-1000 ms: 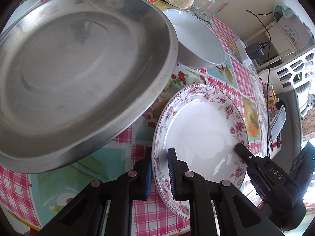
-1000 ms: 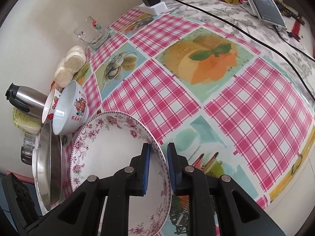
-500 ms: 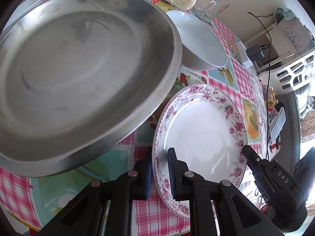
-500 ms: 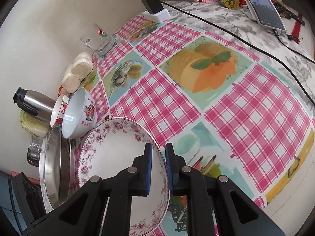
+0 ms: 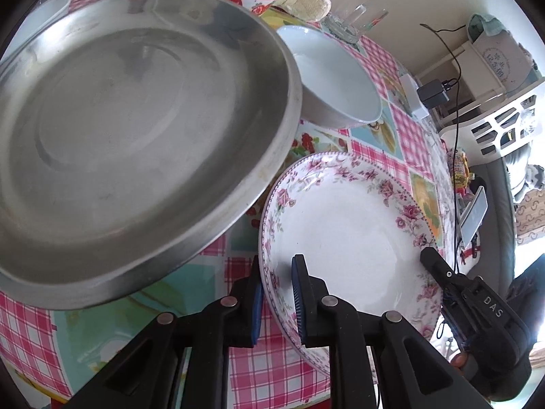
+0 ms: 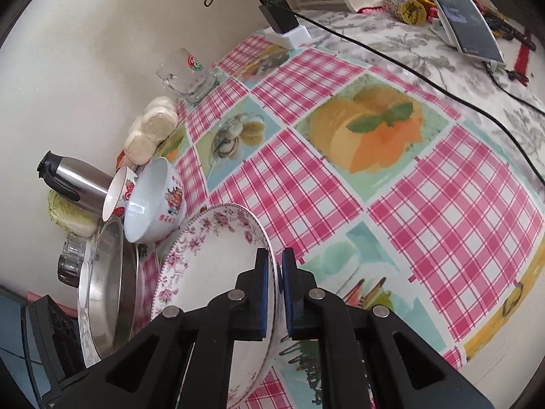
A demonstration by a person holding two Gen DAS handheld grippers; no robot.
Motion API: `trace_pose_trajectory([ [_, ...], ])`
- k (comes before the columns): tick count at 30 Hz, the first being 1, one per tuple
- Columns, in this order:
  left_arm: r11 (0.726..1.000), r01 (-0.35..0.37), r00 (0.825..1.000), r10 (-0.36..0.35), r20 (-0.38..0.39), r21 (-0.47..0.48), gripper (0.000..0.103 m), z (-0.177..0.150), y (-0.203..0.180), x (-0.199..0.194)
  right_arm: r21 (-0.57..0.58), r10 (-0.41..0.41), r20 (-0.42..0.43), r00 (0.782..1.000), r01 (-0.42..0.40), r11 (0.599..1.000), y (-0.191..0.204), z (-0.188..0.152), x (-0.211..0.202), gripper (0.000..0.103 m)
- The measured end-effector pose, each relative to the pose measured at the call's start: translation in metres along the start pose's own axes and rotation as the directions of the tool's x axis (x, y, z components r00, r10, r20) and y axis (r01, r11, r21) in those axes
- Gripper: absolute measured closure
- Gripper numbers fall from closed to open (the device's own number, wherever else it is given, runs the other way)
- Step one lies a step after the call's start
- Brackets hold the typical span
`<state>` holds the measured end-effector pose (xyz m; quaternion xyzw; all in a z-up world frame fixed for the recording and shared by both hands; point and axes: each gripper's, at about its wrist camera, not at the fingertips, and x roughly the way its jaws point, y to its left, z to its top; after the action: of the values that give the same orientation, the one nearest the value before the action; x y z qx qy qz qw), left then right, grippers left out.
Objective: Organize plates and bowls
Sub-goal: 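Lift the floral plate with the right tool and carry it toward the steel basin, then lower the floral plate into the steel basin with the right tool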
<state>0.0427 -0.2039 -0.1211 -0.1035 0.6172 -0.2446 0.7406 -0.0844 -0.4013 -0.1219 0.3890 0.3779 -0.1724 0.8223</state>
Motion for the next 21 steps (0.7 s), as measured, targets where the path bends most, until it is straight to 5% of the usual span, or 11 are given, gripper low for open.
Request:
trace_pose_trajectory([
  [11, 0.996, 0.066, 0.997, -0.067, 0.027, 0.054, 0.087, 0.001, -0.019, -0.012, 0.025, 0.037, 0.084, 0.996, -0.04, 0.999, -0.005, 0.005, -0.028, 0.096],
  [21, 0.99, 0.08, 0.986, -0.095, 0.136, 0.112, 0.086, 0.007, -0.031, -0.046, -0.019, 0.108, 0.206, 0.973, -0.107, 0.994, 0.008, 0.009, -0.058, 0.095],
])
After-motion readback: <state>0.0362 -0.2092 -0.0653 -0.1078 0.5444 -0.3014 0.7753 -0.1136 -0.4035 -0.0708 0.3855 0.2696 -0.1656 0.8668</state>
